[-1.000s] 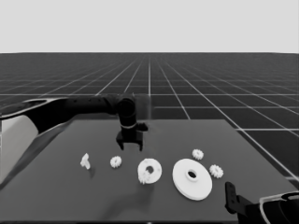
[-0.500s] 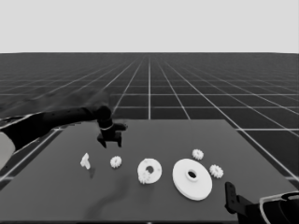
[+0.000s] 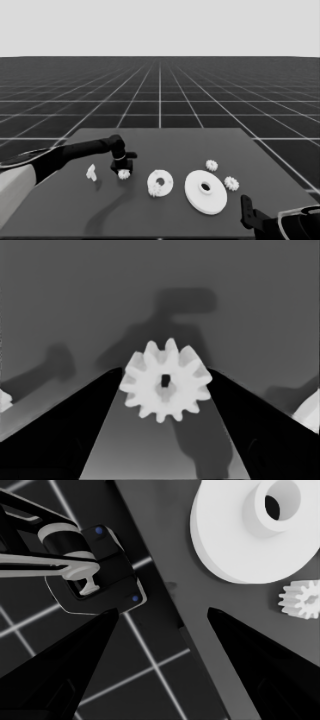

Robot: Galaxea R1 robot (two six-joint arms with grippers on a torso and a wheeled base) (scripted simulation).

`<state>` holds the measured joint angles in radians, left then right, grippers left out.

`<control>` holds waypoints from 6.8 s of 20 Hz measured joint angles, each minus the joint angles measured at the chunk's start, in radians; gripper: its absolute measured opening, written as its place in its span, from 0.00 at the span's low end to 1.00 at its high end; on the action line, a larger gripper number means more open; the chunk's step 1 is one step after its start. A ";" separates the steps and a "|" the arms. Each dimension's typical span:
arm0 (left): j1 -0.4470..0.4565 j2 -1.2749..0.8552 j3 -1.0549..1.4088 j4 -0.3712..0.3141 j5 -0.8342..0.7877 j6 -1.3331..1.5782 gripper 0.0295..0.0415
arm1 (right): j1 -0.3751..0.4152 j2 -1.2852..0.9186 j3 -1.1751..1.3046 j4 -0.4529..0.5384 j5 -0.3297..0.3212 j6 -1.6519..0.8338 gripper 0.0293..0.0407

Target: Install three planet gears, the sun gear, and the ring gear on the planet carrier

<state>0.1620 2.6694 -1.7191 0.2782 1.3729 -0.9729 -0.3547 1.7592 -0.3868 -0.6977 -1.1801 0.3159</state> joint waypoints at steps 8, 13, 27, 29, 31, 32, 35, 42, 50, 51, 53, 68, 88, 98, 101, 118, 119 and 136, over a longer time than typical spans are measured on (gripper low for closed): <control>0.000 0.001 -0.002 0.001 -0.002 0.001 0.14 | 0.000 0.000 0.000 0.000 0.000 0.000 0.81; -0.331 -0.081 0.209 -0.271 0.193 -0.095 0.14 | 0.000 0.000 0.000 0.000 0.000 0.000 0.81; -0.379 0.382 -0.098 -0.318 0.209 -0.252 0.14 | 0.000 0.000 0.000 0.000 0.000 0.000 0.81; -0.379 0.387 -0.106 -0.318 0.209 -0.251 0.14 | 0.000 0.000 0.000 0.000 0.000 0.000 0.81; -0.162 0.395 -0.134 -0.104 0.132 -0.236 0.14 | 0.000 0.000 0.000 0.000 0.000 0.000 0.81; -0.105 0.409 -0.178 -0.061 0.109 -0.211 0.14 | 0.000 0.000 0.000 0.000 0.000 0.000 0.81; -0.051 0.433 -0.251 -0.019 0.076 -0.171 0.14 | 0.000 0.000 0.000 0.000 0.000 0.000 0.81; -0.040 0.440 -0.271 -0.009 0.067 -0.160 0.71 | 0.000 0.000 0.000 0.000 0.000 0.000 0.81; -0.133 0.385 -0.110 -0.112 0.149 -0.248 0.75 | 0.000 0.000 0.000 0.000 0.000 0.000 0.81; -0.239 0.373 -0.069 -0.194 0.179 -0.274 0.75 | 0.000 0.000 0.000 0.000 0.000 0.000 0.81; -0.336 0.380 -0.082 -0.276 0.198 -0.267 0.75 | 0.000 0.000 0.000 0.000 0.000 0.000 0.81; -0.502 -0.901 1.288 0.029 -0.689 1.308 0.75 | 0.000 0.000 0.000 0.000 0.000 0.000 0.81; -0.504 -0.914 1.301 0.032 -0.696 1.324 0.75 | 0.224 0.876 -1.697 0.522 -0.125 0.257 0.80; -0.504 -0.914 1.301 0.032 -0.696 1.324 0.75 | 0.224 0.879 -1.705 0.521 -0.121 0.254 0.17; -0.504 -0.914 1.301 0.032 -0.696 1.324 0.75 | 0.423 0.749 -1.423 0.618 -0.321 0.381 0.17; -0.504 -0.914 1.301 0.032 -0.696 1.324 0.75 | 0.575 1.131 -1.120 0.726 -0.397 1.066 0.17; -0.504 -0.914 1.301 0.032 -0.696 1.324 0.75 | 0.576 1.133 -1.121 0.726 -0.397 1.067 0.17; -0.504 -0.914 1.301 0.032 -0.696 1.324 0.75 | 0.206 1.172 -1.261 0.369 -0.299 0.986 0.81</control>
<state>-0.3422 1.7549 -0.4178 0.3101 0.6764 0.3508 -0.1484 2.9315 -1.6474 -0.3284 -1.4788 1.3017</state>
